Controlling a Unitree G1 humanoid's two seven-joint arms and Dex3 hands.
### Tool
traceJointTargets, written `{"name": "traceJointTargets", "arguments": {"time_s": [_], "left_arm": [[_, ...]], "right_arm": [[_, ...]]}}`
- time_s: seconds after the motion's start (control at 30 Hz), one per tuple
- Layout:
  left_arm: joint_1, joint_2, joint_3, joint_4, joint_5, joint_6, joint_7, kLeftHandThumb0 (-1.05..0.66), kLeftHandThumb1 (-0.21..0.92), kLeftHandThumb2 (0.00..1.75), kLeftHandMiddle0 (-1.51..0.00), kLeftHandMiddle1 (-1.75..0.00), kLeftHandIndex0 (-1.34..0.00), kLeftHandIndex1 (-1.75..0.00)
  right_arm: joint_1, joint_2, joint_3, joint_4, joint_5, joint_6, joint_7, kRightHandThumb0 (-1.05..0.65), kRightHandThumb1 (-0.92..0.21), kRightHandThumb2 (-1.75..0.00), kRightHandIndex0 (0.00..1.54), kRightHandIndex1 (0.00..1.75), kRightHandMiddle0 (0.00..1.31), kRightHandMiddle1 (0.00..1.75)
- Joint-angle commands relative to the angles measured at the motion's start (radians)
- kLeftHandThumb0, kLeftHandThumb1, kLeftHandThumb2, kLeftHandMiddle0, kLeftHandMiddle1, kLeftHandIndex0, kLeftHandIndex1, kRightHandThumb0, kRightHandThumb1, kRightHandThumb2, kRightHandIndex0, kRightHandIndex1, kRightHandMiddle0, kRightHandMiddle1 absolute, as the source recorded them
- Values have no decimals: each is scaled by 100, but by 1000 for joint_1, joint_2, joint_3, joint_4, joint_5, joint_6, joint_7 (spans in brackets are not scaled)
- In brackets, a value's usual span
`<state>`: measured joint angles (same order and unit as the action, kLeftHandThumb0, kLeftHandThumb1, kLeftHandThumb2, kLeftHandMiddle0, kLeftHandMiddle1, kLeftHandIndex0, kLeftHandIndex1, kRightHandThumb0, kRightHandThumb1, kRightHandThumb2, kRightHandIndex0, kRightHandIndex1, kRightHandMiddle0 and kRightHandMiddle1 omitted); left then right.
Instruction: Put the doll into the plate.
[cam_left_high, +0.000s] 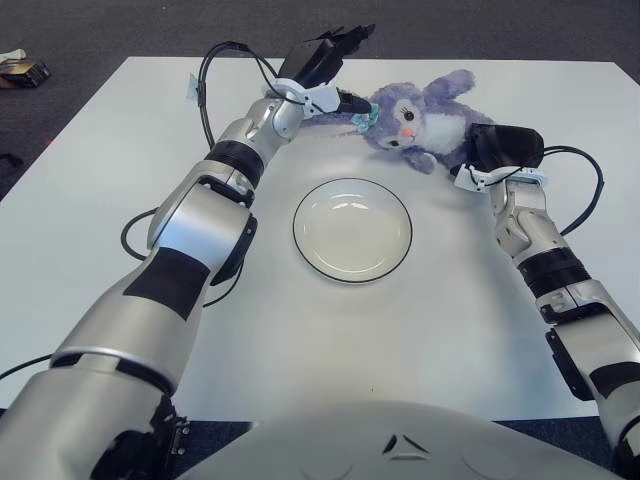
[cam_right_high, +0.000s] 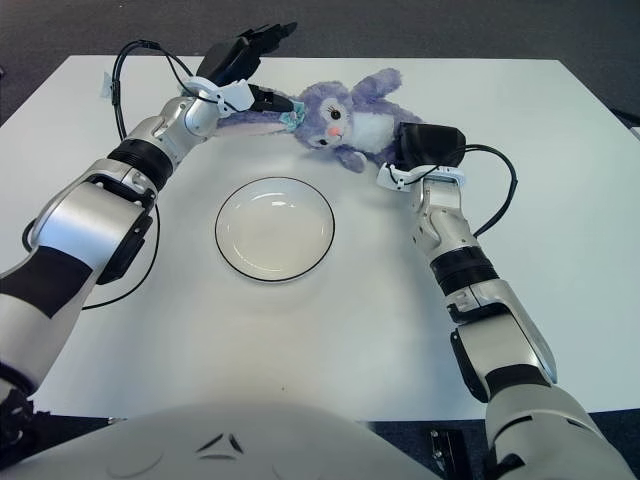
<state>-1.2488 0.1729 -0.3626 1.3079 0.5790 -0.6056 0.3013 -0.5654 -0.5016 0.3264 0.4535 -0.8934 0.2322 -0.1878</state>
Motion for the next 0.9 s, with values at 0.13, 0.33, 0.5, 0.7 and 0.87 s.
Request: {"name": "traceJointTargets", "arguments": {"time_s": [0.13, 0.33, 0.5, 0.7, 0.87], "left_arm": [[16, 18, 15, -6, -18, -19, -2, -74, 92, 9, -35, 0, -42, -2], [18, 18, 18, -7, -26, -23, -9, -73, 92, 9, -35, 0, -42, -2], [20, 19, 19, -7, -31, -28, -13, -73, 92, 9, -35, 0, -42, -2], [20, 19, 20, -7, -31, -29, -13, -72, 92, 9, -36, 0, -42, -2], [21, 22, 17, -7, -27, -34, -9, -72, 92, 9, -35, 0, -43, -2]], "right_arm": [[53, -28, -29, -74, 46, -30, 34, -16, -75, -40, 96, 175, 81, 175], [59, -33, -29, -88, 45, -25, 48, -18, -74, -41, 97, 175, 83, 175], [57, -34, -27, -98, 40, -5, 77, -19, -74, -42, 98, 175, 84, 175], [58, -34, -27, -105, 39, 4, 90, -20, -74, -42, 98, 175, 84, 175], [58, -37, -30, -134, 48, 20, 139, -20, -74, -42, 99, 175, 85, 175]]}}
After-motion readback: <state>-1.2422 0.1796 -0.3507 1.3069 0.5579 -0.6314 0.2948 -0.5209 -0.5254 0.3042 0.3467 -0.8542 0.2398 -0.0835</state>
